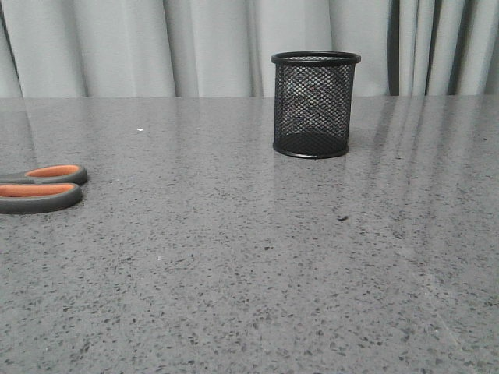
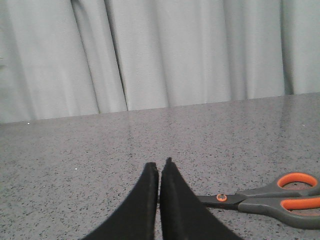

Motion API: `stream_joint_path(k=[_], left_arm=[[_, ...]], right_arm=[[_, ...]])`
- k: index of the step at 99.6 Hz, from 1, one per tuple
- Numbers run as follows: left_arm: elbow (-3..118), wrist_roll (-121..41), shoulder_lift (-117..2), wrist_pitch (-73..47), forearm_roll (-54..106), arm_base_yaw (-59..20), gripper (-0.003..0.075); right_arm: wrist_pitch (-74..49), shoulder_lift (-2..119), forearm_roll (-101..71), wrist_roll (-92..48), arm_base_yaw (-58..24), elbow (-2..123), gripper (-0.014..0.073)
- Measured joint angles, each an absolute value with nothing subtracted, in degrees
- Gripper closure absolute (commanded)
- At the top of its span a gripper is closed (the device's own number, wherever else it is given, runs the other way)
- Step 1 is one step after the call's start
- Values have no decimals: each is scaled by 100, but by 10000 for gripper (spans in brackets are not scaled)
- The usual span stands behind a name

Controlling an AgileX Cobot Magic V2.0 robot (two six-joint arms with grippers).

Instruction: Put scissors into bucket

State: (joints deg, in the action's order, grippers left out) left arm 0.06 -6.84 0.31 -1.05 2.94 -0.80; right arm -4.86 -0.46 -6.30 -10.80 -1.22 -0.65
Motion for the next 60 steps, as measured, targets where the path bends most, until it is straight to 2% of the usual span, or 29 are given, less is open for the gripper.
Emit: stream_joint_path(k=[32,60], left_arm=[[6,-684,31,-105,344,-80,741],[0,-684,31,-94,2132,-80,741]], right_arm=[[-449,-46,-929,-1080,-122,-65,662],[-63,-46,-2840,-1080,-122,-65,662]])
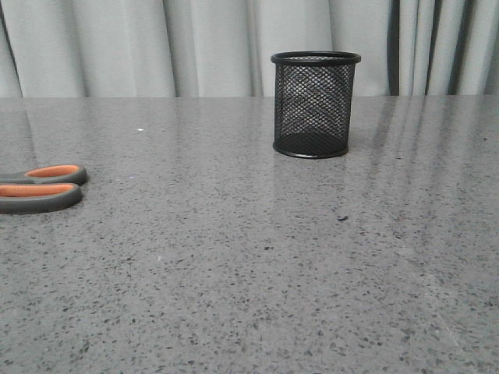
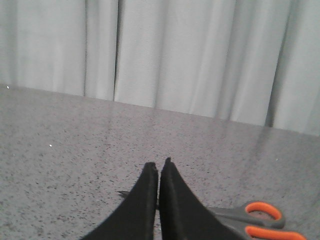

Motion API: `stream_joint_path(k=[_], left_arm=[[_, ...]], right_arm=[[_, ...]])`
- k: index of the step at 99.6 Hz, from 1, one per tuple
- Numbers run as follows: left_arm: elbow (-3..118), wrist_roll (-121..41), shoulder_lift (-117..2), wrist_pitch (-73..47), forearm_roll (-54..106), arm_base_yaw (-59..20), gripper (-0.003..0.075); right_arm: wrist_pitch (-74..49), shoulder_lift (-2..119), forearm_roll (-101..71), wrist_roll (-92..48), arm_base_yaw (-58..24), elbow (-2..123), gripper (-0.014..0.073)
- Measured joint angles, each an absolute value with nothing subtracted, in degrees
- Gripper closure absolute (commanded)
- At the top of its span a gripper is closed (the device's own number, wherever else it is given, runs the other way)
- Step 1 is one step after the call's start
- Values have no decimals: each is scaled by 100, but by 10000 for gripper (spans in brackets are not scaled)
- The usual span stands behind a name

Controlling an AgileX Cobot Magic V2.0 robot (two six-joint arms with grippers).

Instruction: Put scissors into bucket

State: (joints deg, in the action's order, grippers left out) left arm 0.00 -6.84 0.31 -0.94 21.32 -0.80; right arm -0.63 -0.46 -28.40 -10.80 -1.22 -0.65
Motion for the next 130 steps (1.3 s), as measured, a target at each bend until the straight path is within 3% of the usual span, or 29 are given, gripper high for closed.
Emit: stream_joint_path(k=[22,38,55,87,111,121,130], left_arm=[[6,-684,31,245,4382,-80,741],[126,-672,31,75,4887,-80,741],[898,-672,-111,-679,4464,-80,741],[3633,-948,-2088,-3532,2418,-80,741],[4557,-1242,-2993,-4759,2248,-80,735],[4683,-1347,-3110,-4895,2237,-80,662],[4759,-1533,-3176,-4925,2250,-80,515]], right_arm=[[0,-46,-3999,-1080,-122,-65,662],[-333,-46,-4057,-1109,-122,99,642],[-1100,344,-3814,-1187,-122,840,641],[-3371,2886,-3008,-1221,-122,3011,643],[-3899,3614,-2883,-1317,-122,3834,640],[-4012,3627,-2883,-1351,-122,3896,589],[-4203,3693,-2875,-1351,-122,3910,466]])
